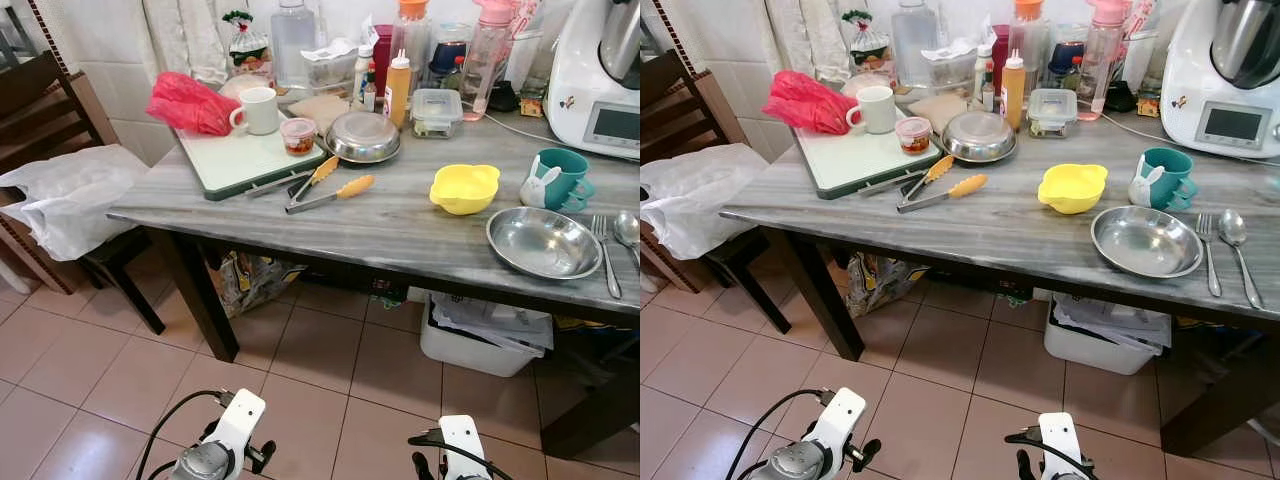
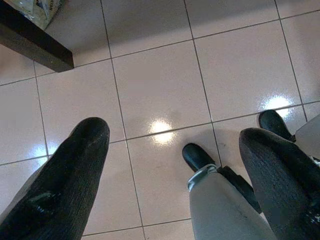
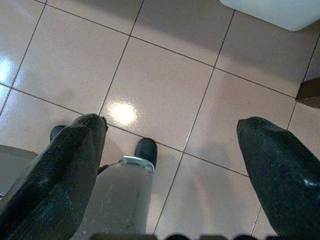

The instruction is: Setting the table

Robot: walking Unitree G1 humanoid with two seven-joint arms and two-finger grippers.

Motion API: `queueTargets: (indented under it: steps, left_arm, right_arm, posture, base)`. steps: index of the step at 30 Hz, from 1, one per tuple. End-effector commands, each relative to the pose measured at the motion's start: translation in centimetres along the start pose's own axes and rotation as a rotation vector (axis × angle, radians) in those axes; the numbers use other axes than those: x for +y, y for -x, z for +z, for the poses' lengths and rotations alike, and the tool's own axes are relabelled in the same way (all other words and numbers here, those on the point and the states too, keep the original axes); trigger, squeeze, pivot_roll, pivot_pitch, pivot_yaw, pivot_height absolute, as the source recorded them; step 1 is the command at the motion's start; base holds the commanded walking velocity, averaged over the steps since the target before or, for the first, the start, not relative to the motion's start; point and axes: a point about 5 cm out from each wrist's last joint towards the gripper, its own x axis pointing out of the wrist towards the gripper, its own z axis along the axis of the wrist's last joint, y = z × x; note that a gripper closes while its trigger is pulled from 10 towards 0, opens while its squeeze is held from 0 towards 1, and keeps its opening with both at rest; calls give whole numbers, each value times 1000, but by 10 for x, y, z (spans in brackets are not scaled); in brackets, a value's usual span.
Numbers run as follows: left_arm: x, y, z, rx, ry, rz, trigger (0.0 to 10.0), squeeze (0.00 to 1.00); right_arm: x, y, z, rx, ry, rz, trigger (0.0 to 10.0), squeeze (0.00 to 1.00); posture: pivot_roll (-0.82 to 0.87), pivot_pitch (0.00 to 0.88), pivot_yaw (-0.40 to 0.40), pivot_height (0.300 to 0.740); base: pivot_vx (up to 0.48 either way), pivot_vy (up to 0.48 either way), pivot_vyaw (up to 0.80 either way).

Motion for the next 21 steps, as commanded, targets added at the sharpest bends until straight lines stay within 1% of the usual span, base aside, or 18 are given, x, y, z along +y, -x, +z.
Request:
queueTargets:
  steps: [1,3,4,5,15,21]
  left_arm:
    - [4,0,0,7,-4,11,10000,0]
    - [4,0,0,7,-4,11,10000,0]
    - [-2,2,-12,54,-20,-4,10000,0]
    - [-7,6,-30,109,-56,-23,10000,0]
    - [-8,5,-29,116,-63,-17,10000,0]
    - [-11,3,-24,108,-72,-20,10000,0]
  right_arm:
    - [0,0,0,4,-8,-3,10000,0]
    - [0,0,0,4,-8,-3,10000,0]
    - [-4,1,-11,61,24,-13,10000,0]
    - [-9,3,-18,96,63,-14,10000,0]
    - [-11,2,-17,101,93,-2,10000,0]
    - [-15,3,-16,100,100,-8,10000,0]
  posture:
    - [-130,0,71,740]
    - [-130,0,71,740]
    - [-130,0,71,740]
    - [-130,0,74,740]
    - [-116,0,66,740]
    - [-123,0,65,740]
  base:
    - [0,0,0]
    - [0,0,0]
    - [0,0,0]
    - [0,0,0]
    - [0,0,0]
    - [0,0,0]
